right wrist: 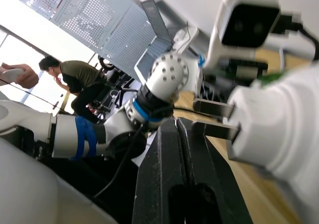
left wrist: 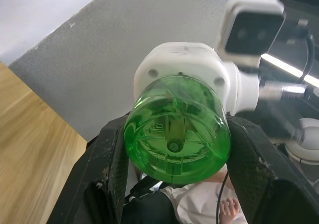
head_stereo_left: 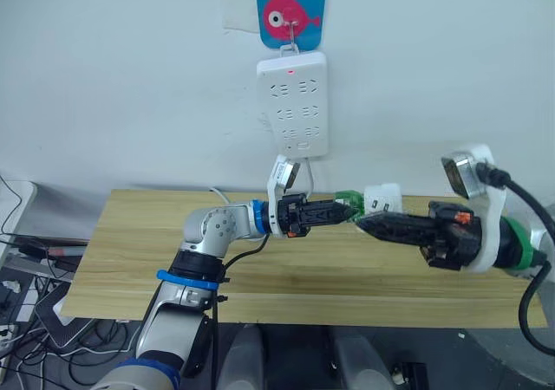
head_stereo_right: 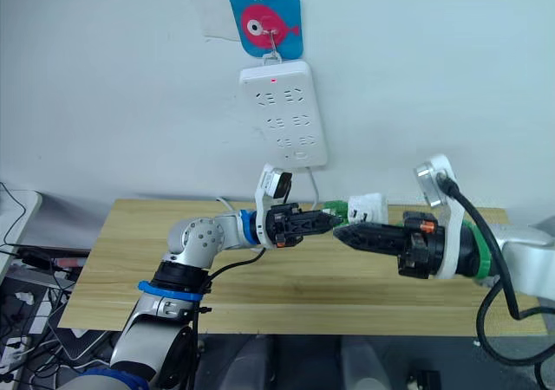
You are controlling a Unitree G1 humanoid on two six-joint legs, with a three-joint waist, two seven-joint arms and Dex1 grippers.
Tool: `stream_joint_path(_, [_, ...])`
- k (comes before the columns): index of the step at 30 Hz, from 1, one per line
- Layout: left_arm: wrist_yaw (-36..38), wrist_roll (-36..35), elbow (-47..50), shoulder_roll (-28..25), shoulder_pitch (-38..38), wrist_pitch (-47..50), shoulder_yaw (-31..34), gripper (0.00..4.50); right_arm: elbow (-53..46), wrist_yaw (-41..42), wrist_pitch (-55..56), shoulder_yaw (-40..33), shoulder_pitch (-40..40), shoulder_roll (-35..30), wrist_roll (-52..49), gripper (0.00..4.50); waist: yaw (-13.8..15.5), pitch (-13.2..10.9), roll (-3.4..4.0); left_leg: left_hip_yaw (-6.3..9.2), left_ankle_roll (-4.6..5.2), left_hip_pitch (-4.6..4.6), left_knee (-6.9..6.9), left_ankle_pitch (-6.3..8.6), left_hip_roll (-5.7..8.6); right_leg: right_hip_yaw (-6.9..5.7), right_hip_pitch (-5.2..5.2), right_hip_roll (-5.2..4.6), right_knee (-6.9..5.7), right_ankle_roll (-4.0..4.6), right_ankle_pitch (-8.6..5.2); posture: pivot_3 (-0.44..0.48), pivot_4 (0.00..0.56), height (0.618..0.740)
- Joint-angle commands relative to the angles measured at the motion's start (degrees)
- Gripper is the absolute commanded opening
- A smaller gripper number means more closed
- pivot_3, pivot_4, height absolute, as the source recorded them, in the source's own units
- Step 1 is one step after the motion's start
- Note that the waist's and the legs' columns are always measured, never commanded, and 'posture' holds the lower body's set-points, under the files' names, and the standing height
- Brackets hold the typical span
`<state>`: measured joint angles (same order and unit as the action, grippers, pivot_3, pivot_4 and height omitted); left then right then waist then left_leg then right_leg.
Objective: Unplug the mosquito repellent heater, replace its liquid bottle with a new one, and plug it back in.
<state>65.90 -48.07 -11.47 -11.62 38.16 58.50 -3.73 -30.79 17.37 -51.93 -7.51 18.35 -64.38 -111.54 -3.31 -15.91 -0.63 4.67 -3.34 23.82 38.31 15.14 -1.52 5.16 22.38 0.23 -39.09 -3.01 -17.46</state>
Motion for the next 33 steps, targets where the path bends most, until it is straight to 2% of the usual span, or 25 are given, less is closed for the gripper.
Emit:
stream_joint_path(1, [1.46,-0.2,0.95,0.02,0.52,-0.68,-0.31,2.42,2.14,-0.54,-1.63,1.02,5.57,0.88,-1.46,0.01,-0.05,0.0,0.0,0.0,0.0,0.0,0.0,0.0,-0.01,-0.01,0.0,0.0,0.01,0.0,0.0,-0.092,0.244,0.74])
stream_joint_path(4, [1.71,-0.2,0.92,-0.12,0.5,-0.71,-0.52,2.42,6.34,-2.76,-4.12,2.4,11.88,2.48,-1.46,0.01,-0.04,0.0,0.0,0.0,0.0,0.02,0.0,0.0,-0.01,-0.01,0.0,-0.03,0.02,0.0,0.0,-0.094,0.242,0.74])
stream_joint_path(8, [2.37,0.02,1.0,-0.31,0.52,-0.65,-0.93,2.42,12.2,-10.39,-6.68,5.25,18.69,4.68,-1.46,0.01,-0.11,0.0,0.0,-0.01,-0.02,0.02,0.02,-0.01,0.0,0.0,0.01,-0.06,0.0,0.01,0.0,-0.094,0.242,0.74])
stream_joint_path(14, [3.14,-0.28,1.57,-0.55,0.51,-0.1,-1.23,2.42,17.28,-17.0,-9.72,9.09,22.02,4.27,-1.03,0.01,0.0,0.0,0.0,-0.02,0.0,0.09,0.0,0.0,0.01,-0.01,0.06,-0.1,0.04,0.01,0.0,-0.086,0.256,0.74])
stream_joint_path(25, [3.41,-0.76,2.11,-0.92,0.23,0.65,-1.1,2.42,19.33,-17.73,-12.8,8.94,22.79,6.25,3.91,0.01,-0.04,0.0,0.0,-0.03,0.04,0.1,-0.02,0.02,0.01,0.0,0.1,-0.11,0.01,0.01,0.0,-0.084,0.252,0.74])
stream_joint_path(33, [3.7,-1.77,2.42,-0.33,0.7,1.76,-0.68,2.42,17.64,-18.01,-12.64,8.34,18.33,7.14,5.6,0.01,-0.03,0.0,0.0,-0.03,0.03,0.11,-0.02,0.02,0.02,-0.01,0.1,-0.12,0.02,0.01,0.0,-0.091,0.241,0.74])
